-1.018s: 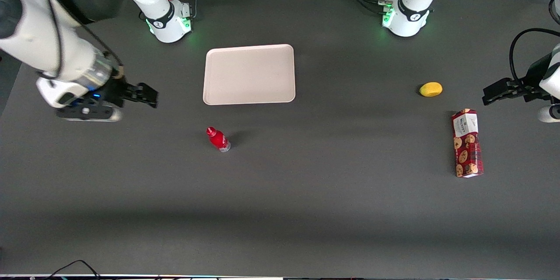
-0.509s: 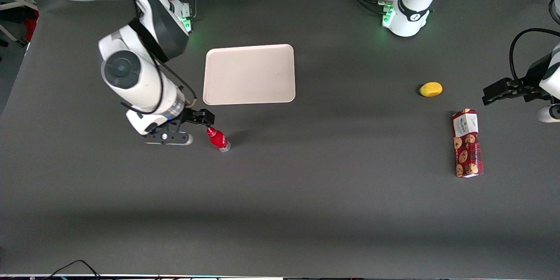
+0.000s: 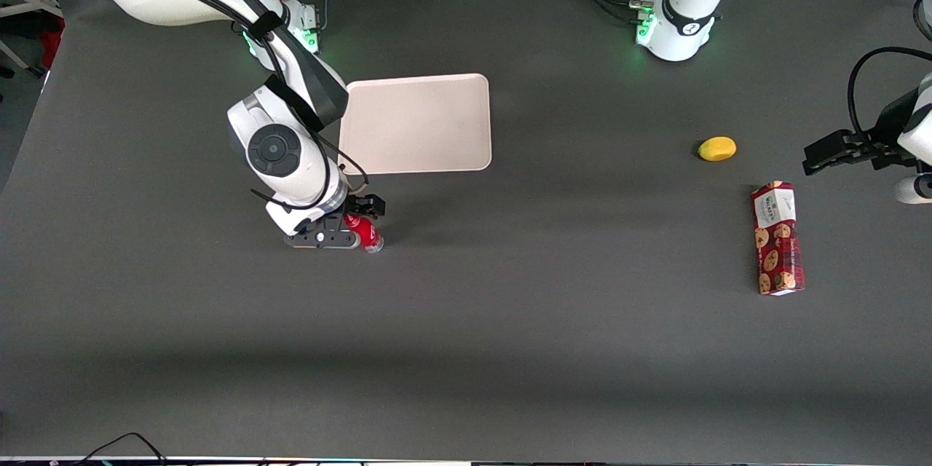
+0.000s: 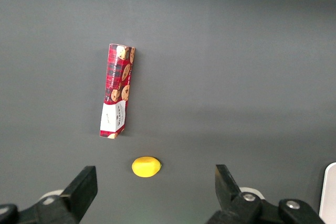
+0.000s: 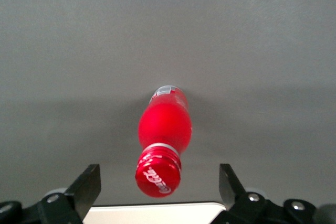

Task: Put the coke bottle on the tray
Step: 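Close the right gripper around the red bottle's neck and lift it, then carry the held red bottle over the white tray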

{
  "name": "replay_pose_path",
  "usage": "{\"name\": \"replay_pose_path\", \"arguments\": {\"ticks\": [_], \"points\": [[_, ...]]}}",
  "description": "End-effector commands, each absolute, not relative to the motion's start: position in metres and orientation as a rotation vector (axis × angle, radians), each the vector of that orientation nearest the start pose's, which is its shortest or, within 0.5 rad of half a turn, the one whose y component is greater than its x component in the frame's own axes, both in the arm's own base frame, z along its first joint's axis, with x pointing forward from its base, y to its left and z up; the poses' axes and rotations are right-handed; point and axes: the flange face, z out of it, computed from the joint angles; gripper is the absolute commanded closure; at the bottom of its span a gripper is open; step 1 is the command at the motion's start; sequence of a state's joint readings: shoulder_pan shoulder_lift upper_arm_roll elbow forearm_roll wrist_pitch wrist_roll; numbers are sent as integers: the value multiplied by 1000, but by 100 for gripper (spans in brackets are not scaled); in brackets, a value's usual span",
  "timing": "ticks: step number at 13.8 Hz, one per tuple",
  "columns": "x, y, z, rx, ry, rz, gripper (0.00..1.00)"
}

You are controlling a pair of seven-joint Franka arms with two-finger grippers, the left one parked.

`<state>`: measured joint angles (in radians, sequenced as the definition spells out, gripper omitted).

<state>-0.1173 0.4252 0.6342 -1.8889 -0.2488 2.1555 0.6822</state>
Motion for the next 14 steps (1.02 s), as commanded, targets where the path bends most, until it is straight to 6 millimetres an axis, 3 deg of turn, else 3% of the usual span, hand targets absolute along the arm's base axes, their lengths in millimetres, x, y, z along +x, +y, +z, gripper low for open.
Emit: {"name": "replay_pose_path", "arguments": {"ticks": [1, 4, 8, 14], "points": [[550, 279, 311, -3150, 102, 69, 0], [552, 277, 309, -3162, 83, 46, 9], [556, 278, 314, -3156, 86, 27, 10], [562, 271, 310, -3162, 73, -16, 34]]}}
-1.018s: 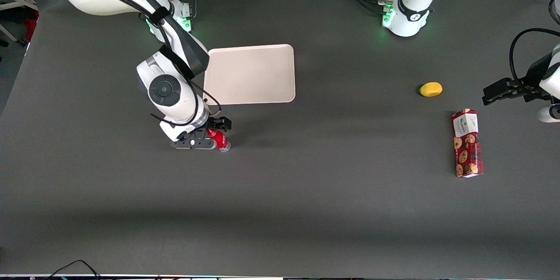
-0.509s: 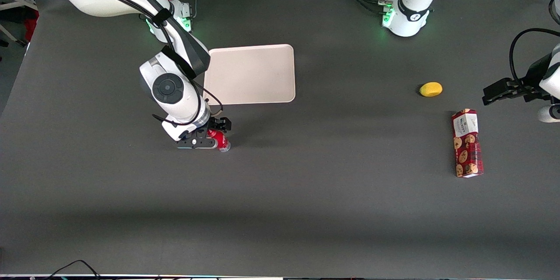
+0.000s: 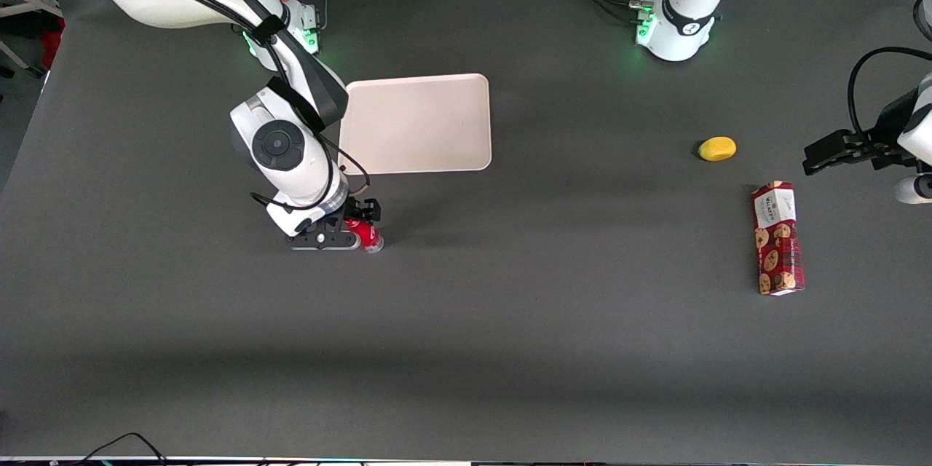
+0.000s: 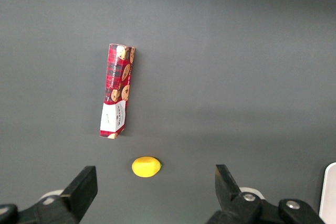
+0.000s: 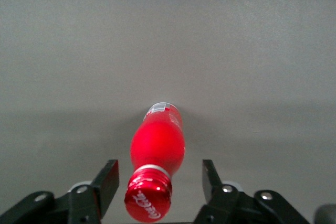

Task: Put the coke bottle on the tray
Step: 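Carry the held red bottle over the white tray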

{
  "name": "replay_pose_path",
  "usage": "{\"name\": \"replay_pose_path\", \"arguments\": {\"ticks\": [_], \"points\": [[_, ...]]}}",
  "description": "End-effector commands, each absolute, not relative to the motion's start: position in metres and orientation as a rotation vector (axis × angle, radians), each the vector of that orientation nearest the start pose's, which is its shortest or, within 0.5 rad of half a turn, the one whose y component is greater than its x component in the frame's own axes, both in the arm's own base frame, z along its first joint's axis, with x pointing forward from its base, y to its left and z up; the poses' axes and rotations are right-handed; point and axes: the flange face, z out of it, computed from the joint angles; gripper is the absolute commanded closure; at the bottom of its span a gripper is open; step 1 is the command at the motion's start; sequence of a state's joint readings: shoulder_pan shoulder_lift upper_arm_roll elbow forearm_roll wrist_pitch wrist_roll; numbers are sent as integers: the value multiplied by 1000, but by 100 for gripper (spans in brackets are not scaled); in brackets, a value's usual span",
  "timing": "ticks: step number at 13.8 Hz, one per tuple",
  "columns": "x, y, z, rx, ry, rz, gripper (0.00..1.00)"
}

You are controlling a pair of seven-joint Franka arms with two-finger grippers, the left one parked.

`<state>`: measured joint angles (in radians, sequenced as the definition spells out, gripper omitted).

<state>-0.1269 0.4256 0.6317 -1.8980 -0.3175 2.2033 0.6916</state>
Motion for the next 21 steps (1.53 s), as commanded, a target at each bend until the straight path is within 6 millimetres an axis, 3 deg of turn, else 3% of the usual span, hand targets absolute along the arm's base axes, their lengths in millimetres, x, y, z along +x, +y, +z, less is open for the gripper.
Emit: {"name": "replay_pose_path", "arguments": {"ticks": [1, 5, 6, 10, 11, 12, 14, 18, 21], "points": [[562, 272, 310, -3161, 71, -16, 39], [563, 272, 304, -3144, 80, -11, 50], [563, 273, 305, -3141, 82, -14, 57], [566, 273, 315, -3143, 78, -34, 100], [566, 273, 322, -3150, 79, -43, 100], [568, 272, 334, -3173, 80, -36, 100], [566, 270, 376, -3230, 88, -12, 100], [529, 285, 455, -3213, 134, 86, 100], [505, 277, 491, -3223, 125, 119, 100]]}}
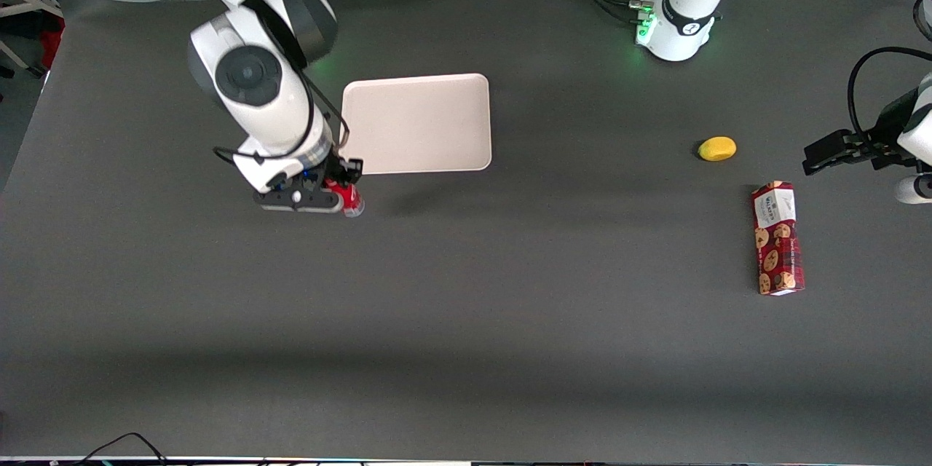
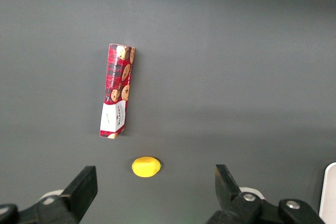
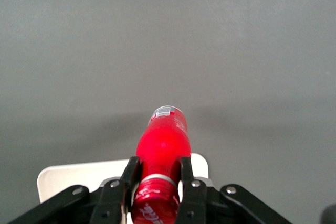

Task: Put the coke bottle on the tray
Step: 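Carry the held red bottle over the white tray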

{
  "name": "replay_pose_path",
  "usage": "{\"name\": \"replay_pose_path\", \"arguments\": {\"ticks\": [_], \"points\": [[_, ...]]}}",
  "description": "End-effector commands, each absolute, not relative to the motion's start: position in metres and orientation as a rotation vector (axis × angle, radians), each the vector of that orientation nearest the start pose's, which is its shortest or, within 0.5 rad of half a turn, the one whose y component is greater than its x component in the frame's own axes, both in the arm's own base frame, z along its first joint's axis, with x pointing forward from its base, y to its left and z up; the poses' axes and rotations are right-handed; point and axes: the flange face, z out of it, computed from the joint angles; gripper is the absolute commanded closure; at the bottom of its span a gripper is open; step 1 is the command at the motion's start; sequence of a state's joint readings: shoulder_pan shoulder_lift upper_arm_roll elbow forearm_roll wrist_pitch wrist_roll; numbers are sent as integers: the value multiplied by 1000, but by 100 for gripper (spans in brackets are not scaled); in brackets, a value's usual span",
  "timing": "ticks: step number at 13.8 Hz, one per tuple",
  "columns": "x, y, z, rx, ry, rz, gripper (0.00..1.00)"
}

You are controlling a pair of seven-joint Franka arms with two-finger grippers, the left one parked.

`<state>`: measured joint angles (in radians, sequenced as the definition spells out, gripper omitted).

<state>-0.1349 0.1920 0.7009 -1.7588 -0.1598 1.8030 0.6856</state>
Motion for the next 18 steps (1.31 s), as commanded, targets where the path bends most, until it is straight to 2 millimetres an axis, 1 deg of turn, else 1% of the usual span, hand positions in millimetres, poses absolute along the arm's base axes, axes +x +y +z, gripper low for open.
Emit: {"name": "replay_pose_path", "arguments": {"ticks": [1, 3, 5, 7, 9, 11, 12, 13, 18], "points": [[496, 272, 496, -3206, 139, 145, 100], [465, 268, 496, -3170, 160, 172, 100], [438, 262, 477, -3162, 140, 142, 100], [420, 255, 449, -3148, 157, 104, 100], [412, 253, 428, -3155, 132, 101, 100], [398, 244, 397, -3180, 136, 139, 100], [390, 245, 392, -3190, 136, 146, 100], [384, 247, 392, -3202, 137, 148, 100], [378, 246, 386, -3176, 172, 175, 100]]}}
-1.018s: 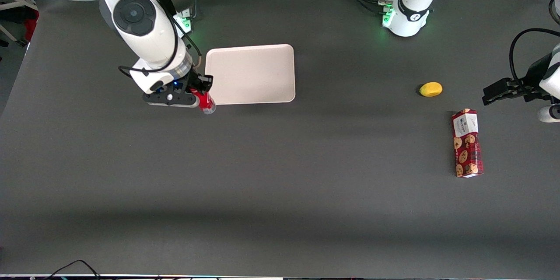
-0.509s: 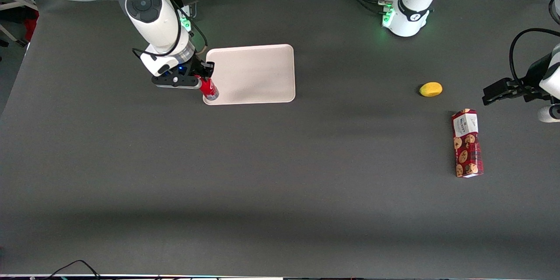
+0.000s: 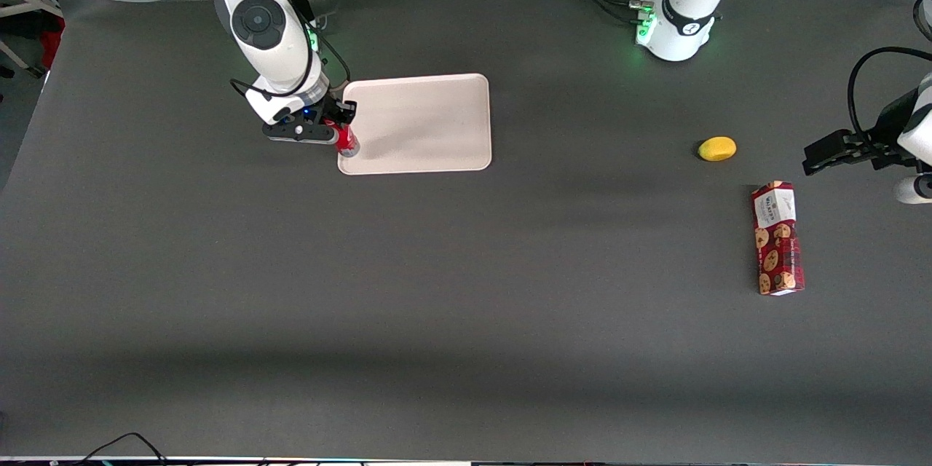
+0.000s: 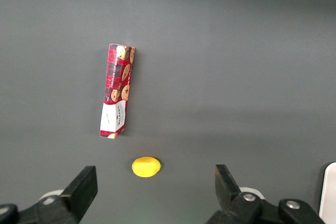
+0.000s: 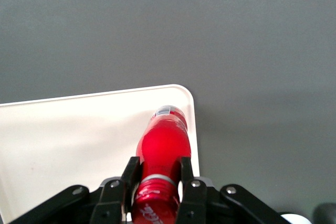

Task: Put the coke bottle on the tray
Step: 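Lower the bottle onto the tray and open the right gripper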

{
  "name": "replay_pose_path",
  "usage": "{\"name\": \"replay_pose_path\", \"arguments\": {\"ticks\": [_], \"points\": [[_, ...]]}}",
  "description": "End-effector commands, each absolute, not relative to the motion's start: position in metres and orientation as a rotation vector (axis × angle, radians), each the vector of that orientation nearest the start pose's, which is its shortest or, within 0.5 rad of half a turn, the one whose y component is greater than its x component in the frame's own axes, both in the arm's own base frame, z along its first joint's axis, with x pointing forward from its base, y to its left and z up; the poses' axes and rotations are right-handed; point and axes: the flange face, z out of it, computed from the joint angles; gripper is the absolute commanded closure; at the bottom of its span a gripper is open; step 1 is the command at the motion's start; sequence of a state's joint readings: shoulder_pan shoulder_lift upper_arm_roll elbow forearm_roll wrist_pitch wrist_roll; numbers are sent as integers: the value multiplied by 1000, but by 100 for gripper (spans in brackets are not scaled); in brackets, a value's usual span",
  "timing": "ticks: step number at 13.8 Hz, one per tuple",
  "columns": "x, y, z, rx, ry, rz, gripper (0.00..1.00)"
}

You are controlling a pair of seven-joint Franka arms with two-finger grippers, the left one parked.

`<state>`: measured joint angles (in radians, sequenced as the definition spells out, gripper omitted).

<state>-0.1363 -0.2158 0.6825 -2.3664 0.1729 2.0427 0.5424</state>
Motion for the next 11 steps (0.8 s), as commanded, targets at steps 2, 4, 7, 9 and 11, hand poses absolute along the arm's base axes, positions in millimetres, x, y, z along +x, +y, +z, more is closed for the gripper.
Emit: {"name": "replay_pose_path", "arguments": {"ticks": [2, 4, 7, 9, 11], "points": [[368, 250, 371, -3156, 187, 190, 100], [354, 244, 349, -3169, 188, 118, 100], [338, 250, 333, -3169, 179, 140, 100], [326, 257, 328, -3177, 154, 147, 100], [322, 254, 325, -3182, 161, 142, 100]]}}
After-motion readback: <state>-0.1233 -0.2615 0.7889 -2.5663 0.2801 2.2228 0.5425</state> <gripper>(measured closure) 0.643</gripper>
